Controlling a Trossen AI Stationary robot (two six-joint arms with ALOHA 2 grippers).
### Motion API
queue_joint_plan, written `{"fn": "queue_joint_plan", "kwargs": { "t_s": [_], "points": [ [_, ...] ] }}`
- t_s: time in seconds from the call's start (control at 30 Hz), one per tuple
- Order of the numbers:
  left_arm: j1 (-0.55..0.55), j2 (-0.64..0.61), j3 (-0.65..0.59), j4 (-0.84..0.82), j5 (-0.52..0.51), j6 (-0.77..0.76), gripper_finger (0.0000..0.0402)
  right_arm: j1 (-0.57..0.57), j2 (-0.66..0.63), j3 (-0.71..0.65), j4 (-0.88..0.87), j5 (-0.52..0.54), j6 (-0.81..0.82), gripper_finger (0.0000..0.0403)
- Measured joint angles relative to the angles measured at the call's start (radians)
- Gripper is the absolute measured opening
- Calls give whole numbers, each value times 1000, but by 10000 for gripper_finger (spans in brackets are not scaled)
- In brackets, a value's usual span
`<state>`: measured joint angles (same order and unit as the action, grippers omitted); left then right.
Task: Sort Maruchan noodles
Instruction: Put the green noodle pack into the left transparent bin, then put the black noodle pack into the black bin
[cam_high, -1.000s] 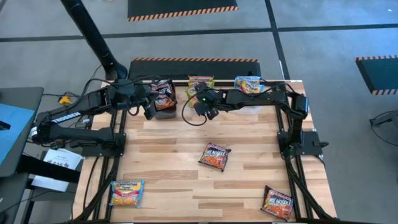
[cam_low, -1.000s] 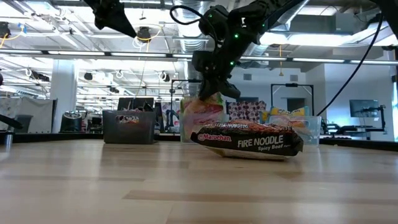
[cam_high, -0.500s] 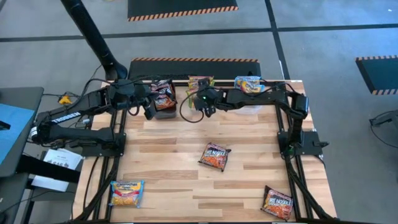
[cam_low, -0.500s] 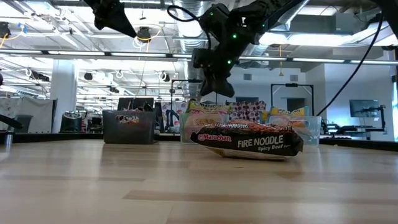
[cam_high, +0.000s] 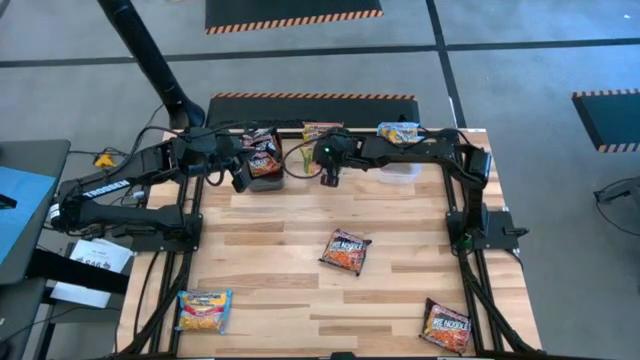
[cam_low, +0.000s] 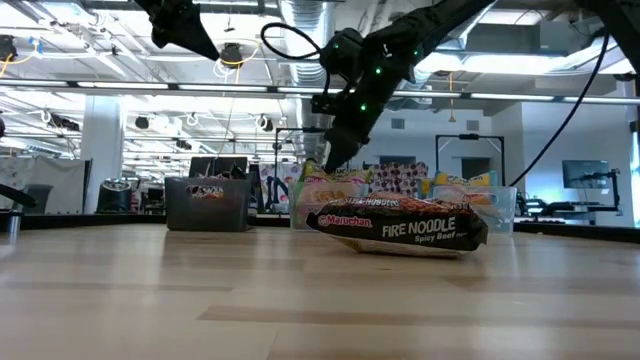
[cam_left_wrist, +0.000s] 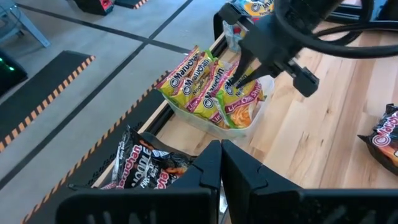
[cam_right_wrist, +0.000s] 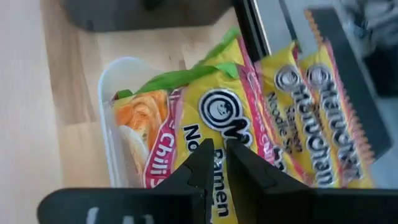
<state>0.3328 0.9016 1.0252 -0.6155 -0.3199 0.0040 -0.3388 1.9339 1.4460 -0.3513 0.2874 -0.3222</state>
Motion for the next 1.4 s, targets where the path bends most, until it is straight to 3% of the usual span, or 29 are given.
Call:
{"fn": "queue_joint_plan", "kwargs": {
  "t_s": [0.37,0.6,0.83,1.13,1.4],
  "points": [
    [0,0,0,0,0,0,0,-17,2,0,-37,-159,199,68],
    [0,0,0,0,2,0,0,-15,67,2,-53,-162,271,68],
    [0,0,0,0,3,-8,0,14,49,3,-64,-151,270,66],
    [0,0,0,-35,29,-8,0,20,48,124,-123,-151,270,66],
    [0,-9,0,-43,35,-11,0,39,47,327,-407,-155,270,67]
  ]
}}
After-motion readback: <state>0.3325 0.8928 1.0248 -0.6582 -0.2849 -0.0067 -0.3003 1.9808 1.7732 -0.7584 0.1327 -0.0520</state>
